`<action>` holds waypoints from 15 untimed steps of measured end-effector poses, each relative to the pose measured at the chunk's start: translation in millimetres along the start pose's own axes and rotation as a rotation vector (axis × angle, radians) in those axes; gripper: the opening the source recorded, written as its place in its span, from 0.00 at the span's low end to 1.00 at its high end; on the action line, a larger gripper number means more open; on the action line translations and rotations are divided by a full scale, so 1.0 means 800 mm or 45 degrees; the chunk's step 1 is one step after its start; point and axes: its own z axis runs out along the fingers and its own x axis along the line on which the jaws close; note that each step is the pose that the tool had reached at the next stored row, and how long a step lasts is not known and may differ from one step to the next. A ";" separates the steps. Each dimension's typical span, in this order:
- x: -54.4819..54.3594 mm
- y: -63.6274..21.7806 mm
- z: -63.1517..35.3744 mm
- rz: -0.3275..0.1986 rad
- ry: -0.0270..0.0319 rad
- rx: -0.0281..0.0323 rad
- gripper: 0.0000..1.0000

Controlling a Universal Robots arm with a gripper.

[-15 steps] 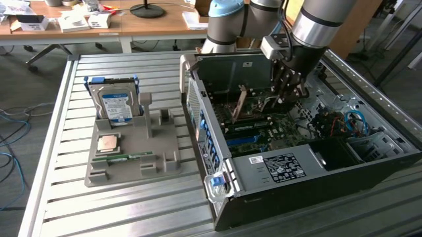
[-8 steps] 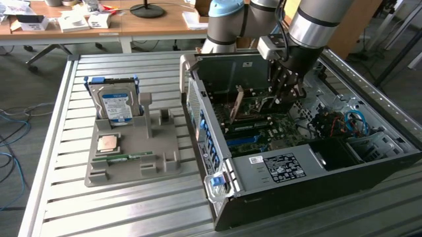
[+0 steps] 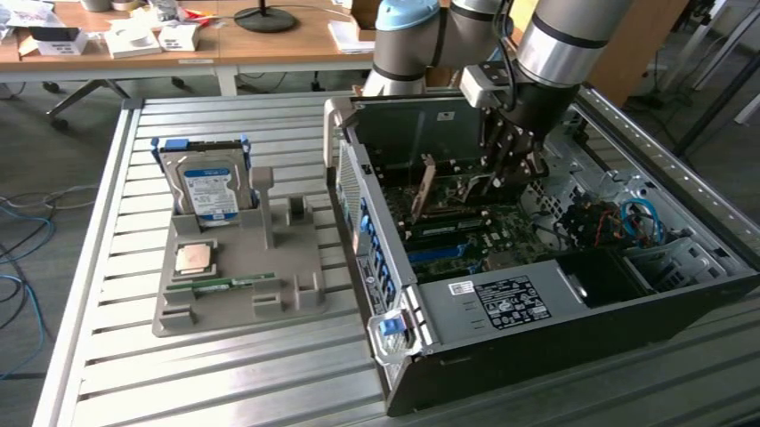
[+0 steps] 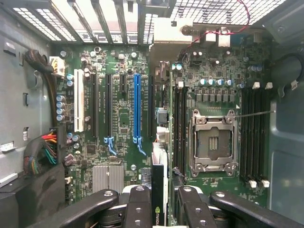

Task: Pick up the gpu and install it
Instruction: 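Insert the gpu into the slot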

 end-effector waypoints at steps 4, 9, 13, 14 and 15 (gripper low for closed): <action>0.002 0.000 0.000 0.000 -0.0001 0.0000 0.26; 0.005 0.000 0.000 0.000 0.0000 0.0000 0.26; 0.006 0.000 0.000 0.000 0.0000 0.0000 0.26; 0.006 0.000 0.000 0.000 0.0000 0.0000 0.26; 0.006 0.000 0.000 0.000 -0.0001 0.0001 0.26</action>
